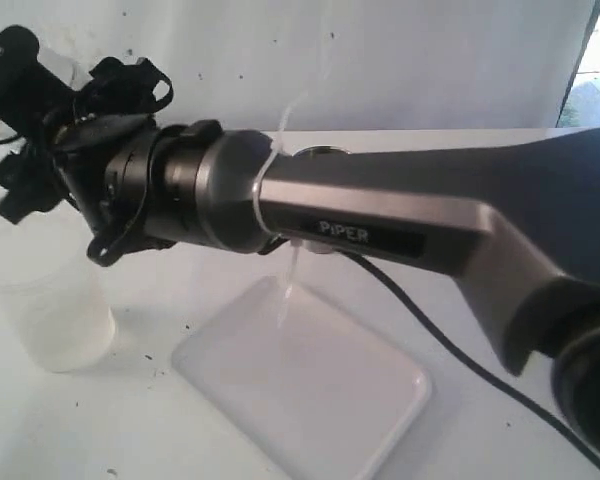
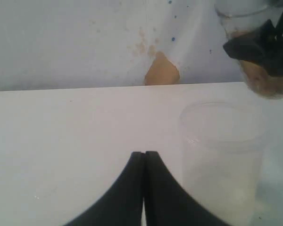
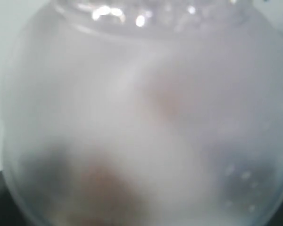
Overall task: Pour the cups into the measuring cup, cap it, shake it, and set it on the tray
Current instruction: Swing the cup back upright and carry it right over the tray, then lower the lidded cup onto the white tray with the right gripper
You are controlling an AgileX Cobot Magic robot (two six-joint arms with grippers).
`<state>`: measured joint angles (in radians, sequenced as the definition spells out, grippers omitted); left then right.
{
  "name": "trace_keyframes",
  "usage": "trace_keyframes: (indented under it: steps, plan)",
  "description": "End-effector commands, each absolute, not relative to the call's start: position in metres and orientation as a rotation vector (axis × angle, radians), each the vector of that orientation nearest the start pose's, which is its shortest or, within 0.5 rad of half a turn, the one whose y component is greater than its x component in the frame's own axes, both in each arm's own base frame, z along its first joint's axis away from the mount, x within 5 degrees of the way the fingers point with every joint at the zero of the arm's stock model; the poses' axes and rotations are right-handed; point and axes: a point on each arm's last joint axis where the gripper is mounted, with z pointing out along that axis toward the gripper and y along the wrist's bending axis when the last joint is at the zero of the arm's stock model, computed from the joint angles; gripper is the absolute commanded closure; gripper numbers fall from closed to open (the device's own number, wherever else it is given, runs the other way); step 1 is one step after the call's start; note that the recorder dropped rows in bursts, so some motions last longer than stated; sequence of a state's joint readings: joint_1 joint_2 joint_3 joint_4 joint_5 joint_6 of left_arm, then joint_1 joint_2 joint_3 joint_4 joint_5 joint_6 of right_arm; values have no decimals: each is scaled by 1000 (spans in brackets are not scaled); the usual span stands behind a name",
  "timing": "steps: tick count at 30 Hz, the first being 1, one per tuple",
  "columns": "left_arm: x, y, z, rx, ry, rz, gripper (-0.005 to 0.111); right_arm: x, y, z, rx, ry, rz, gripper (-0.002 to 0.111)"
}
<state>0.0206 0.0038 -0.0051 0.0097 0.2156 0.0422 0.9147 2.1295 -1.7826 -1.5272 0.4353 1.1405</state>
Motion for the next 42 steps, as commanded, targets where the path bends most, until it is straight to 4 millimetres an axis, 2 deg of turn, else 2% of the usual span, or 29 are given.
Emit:
trace_keyframes:
  steps: [1, 5, 9, 16, 22, 26, 32, 35, 37, 40, 42]
  plan:
    - [56, 1, 195, 17, 1687, 50, 107, 331, 375, 326, -758, 1600, 407, 108]
    - [56, 1, 195, 17, 1687, 50, 107, 335, 358, 347, -681, 1595, 460, 108]
    - [56, 1, 195, 17, 1687, 50, 107, 333, 333, 360, -619, 1621, 478, 108]
    - [56, 1, 195, 17, 1687, 50, 107, 320, 273, 365, -572, 1677, 421, 108]
    - [56, 1, 195, 17, 1687, 50, 107, 303, 214, 359, -547, 1713, 394, 108]
    - [56, 1, 195, 17, 1687, 50, 107, 278, 194, 338, -618, 1731, 519, 108]
    - [56, 1, 195, 17, 1687, 50, 107, 250, 184, 288, -817, 1770, 559, 108]
    - [56, 1, 195, 17, 1687, 50, 107, 241, 181, 265, -910, 1689, 642, 108]
    - [56, 1, 195, 17, 1687, 50, 107, 240, 176, 254, -881, 1617, 678, 108]
    - [56, 1, 195, 17, 1687, 50, 107, 242, 168, 243, -705, 1529, 724, 108]
    - [56, 1, 195, 17, 1687, 50, 107, 243, 167, 234, -690, 1501, 715, 108]
